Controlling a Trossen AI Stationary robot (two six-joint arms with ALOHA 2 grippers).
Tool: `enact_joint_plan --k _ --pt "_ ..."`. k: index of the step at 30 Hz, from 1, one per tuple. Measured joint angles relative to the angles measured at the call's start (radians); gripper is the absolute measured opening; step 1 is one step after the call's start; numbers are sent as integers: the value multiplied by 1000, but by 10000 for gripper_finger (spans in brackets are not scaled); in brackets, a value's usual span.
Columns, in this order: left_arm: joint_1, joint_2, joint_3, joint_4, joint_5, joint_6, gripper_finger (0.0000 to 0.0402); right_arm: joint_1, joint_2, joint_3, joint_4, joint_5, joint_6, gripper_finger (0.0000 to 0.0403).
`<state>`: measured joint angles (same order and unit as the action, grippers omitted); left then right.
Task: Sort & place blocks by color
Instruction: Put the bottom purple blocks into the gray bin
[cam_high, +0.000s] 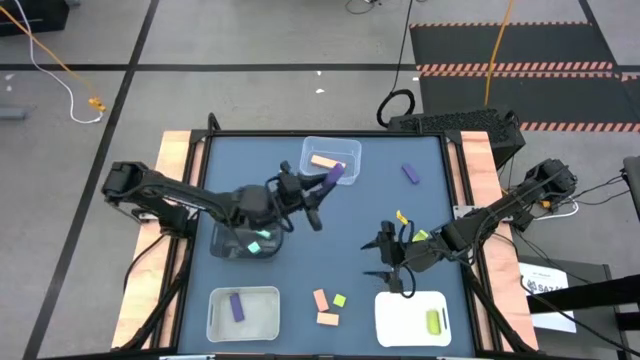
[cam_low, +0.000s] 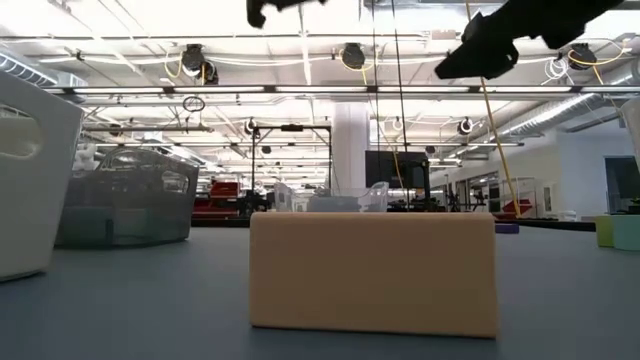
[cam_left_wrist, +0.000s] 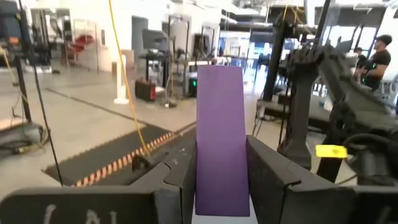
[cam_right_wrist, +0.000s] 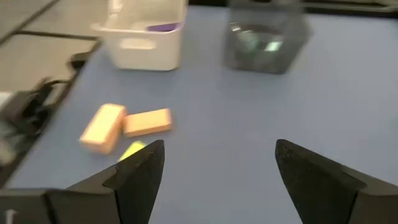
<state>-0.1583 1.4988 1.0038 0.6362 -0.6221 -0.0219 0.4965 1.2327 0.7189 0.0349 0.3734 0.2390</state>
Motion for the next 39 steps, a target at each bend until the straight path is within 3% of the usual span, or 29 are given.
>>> enact_joint_plan --k 6,15,19,26,31,35,39 --pt "-35 -1 -1 143 -8 112 107 0 0 0 22 132 10 297" --pt "-63 -2 0 73 -7 62 109 0 0 0 65 96 10 297" --pt "-100 -1 -1 -102 -4 -88 110 0 0 0 66 95 10 297" --pt "-230 -10 0 -441 85 -591 112 0 0 0 66 95 8 297" --pt "-344 -27 -1 -640 107 -831 112 0 0 0 66 94 -17 297" --pt "-387 -84 1 -813 198 -879 112 0 0 0 66 96 -56 297" --pt "-413 -122 0 -944 423 -974 113 -4 0 0 65 95 -67 297"
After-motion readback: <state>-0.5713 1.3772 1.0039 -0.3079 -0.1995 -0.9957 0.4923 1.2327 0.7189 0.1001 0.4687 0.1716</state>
